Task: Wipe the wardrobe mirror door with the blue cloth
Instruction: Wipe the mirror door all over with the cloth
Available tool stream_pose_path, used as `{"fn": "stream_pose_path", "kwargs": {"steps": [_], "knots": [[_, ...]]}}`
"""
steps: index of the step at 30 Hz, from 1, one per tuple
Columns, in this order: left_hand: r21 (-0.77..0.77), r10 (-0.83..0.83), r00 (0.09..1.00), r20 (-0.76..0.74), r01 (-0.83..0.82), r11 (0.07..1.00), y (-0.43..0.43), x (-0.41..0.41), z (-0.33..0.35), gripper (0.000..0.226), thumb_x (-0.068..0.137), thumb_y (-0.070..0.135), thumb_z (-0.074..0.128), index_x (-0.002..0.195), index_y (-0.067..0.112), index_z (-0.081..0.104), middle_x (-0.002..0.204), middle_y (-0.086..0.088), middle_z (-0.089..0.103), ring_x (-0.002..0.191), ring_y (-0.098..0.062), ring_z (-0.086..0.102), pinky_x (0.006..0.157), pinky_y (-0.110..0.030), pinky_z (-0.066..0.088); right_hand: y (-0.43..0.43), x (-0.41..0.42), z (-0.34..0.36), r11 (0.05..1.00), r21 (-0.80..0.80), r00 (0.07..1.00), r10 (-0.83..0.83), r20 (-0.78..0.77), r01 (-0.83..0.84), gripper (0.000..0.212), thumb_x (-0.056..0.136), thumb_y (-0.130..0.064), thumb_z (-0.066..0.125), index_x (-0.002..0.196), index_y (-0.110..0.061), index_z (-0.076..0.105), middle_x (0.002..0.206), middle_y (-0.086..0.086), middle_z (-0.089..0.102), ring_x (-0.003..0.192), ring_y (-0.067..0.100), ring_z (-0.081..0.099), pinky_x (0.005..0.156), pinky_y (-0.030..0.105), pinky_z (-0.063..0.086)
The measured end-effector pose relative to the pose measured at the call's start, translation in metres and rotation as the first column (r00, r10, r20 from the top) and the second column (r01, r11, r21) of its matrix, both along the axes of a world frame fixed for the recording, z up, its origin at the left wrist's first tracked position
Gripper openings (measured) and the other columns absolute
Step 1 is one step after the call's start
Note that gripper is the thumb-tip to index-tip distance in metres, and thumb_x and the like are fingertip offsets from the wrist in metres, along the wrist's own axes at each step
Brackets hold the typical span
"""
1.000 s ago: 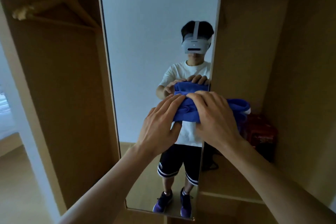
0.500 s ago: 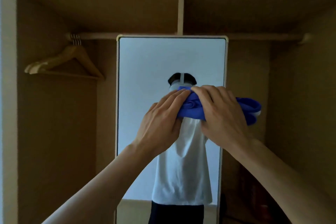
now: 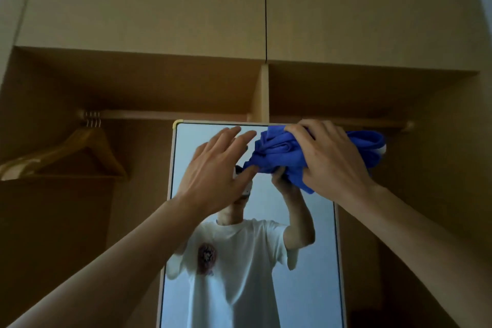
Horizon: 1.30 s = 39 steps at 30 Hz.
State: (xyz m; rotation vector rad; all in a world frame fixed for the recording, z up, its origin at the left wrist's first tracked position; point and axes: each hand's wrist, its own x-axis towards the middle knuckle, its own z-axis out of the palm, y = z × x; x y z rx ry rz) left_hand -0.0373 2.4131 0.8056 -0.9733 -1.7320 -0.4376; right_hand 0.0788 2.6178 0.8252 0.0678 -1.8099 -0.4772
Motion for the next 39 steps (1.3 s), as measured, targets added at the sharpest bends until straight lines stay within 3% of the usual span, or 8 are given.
{"fn": "stream_pose_path", "kwargs": {"steps": [5, 11, 19, 30, 39], "knots": [[0.042, 0.093, 0.995, -0.022, -0.092, 0.995, -0.019, -0.020, 0.027, 0.056, 0.100, 0.048, 0.051, 0.149, 0.024, 0.038, 0.156, -0.001, 0.042, 0.144, -0.025, 0.039, 0.115, -0.047, 0.037, 0.002, -0.004, 0.033, 0.996, 0.048, 0.997, -0.074, -0.015, 0.075, 0.063, 0.076, -0.009, 0.072, 0.135, -0.014, 0.051, 0.128, 0.009, 0.058, 0.112, 0.032, 0.056, 0.096, 0.046, 0.045], [-0.063, 0.156, 0.988, 0.021, -0.154, 0.986, -0.013, -0.034, 0.062, 0.066, 0.104, 0.055, 0.037, 0.161, 0.025, 0.022, 0.169, 0.001, 0.024, 0.158, -0.021, 0.012, 0.127, -0.046, 0.013, 0.007, -0.012, 0.078, 0.996, -0.032, 0.995, -0.087, 0.052, 0.089, 0.068, 0.080, -0.013, 0.070, 0.142, -0.023, 0.044, 0.132, -0.002, 0.057, 0.119, 0.022, 0.053, 0.107, 0.040, 0.036], [-0.144, 0.163, 0.981, 0.103, -0.147, 0.979, 0.037, -0.036, 0.085, 0.055, 0.101, 0.058, 0.042, 0.148, 0.030, 0.042, 0.148, 0.002, 0.053, 0.137, -0.022, 0.049, 0.122, -0.053, 0.023, 0.003, -0.028, 0.091, 0.992, -0.100, 0.987, -0.060, 0.149, 0.075, 0.056, 0.084, -0.018, 0.067, 0.135, -0.026, 0.045, 0.121, -0.001, 0.056, 0.110, 0.021, 0.053, 0.100, 0.039, 0.040], [-0.054, 0.171, 0.977, 0.126, -0.166, 0.985, 0.037, -0.018, 0.086, 0.060, 0.096, 0.061, 0.049, 0.144, 0.027, 0.045, 0.144, 0.001, 0.054, 0.133, -0.025, 0.049, 0.118, -0.048, 0.029, 0.019, -0.011, 0.088, 0.987, -0.161, 0.995, 0.011, 0.099, 0.005, 0.056, 0.084, -0.017, 0.067, 0.134, -0.025, 0.044, 0.120, -0.001, 0.056, 0.109, 0.021, 0.054, 0.100, 0.039, 0.039], [-0.054, 0.195, 0.971, 0.142, -0.189, 0.981, 0.021, 0.029, 0.084, 0.059, 0.099, 0.055, 0.050, 0.149, 0.026, 0.042, 0.139, 0.000, 0.054, 0.135, -0.025, 0.046, 0.118, -0.045, 0.024, 0.015, 0.024, 0.092, 0.984, -0.174, 0.993, 0.063, 0.095, -0.046, 0.054, 0.084, -0.013, 0.062, 0.133, -0.027, 0.046, 0.115, -0.001, 0.056, 0.102, 0.022, 0.054, 0.089, 0.035, 0.035]]}}
